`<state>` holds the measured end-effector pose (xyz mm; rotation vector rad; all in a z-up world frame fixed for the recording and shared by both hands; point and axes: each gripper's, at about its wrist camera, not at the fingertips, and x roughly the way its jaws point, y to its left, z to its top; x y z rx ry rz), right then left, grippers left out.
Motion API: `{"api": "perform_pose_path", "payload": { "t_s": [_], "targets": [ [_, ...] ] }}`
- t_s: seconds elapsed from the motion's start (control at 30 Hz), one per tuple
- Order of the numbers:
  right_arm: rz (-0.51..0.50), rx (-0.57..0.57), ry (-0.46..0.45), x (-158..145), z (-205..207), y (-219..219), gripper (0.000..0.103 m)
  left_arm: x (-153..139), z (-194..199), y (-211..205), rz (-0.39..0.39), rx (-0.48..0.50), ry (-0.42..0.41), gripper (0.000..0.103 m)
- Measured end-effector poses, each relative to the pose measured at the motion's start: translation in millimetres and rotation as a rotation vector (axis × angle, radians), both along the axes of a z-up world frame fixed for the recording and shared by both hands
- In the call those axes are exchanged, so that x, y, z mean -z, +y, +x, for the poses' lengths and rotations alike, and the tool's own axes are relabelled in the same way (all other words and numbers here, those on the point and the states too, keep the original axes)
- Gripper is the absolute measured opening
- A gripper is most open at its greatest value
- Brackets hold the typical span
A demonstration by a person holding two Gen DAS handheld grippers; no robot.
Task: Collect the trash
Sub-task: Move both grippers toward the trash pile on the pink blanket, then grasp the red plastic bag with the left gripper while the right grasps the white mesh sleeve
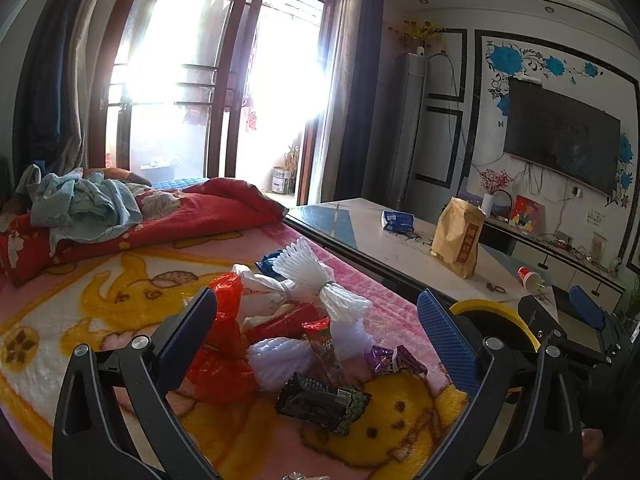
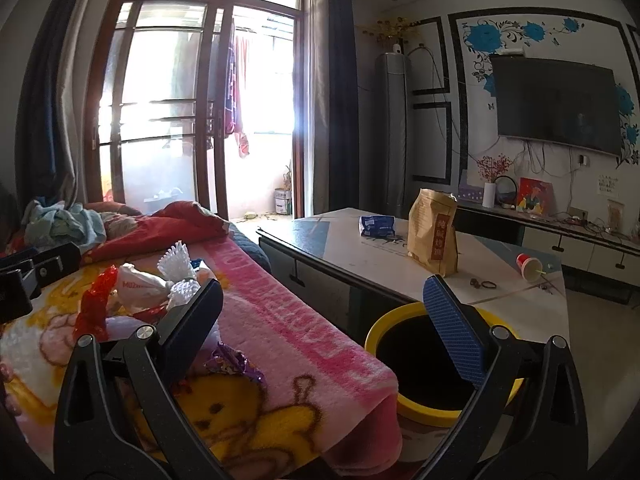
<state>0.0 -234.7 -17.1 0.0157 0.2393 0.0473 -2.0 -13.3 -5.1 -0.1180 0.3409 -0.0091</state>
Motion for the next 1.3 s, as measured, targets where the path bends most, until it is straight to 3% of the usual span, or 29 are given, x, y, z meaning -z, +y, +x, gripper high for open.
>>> {"api": "perform_pose_path", "payload": {
  "t_s": [0.53, 0.83, 1.3],
  "targets": [
    [-0.010, -0.042, 0.017, 0.3, 9.1, 1.2, 0.092, 8.0, 25.7, 3.8, -0.037, 0.014, 0.034, 0.097],
    [-0.023, -0.131, 0.053, -4.9, 25.8, 24.4, 0.092, 5.6, 41.3, 34.1, -0.070, -0.071, 0.044, 0.097],
    [-0.062, -0.313, 0.145, -2.2, 62.3, 89.3, 0.092, 6.5, 46.0, 118.1, -0.109, -0.262, 0.094, 0.097]
  ]
}}
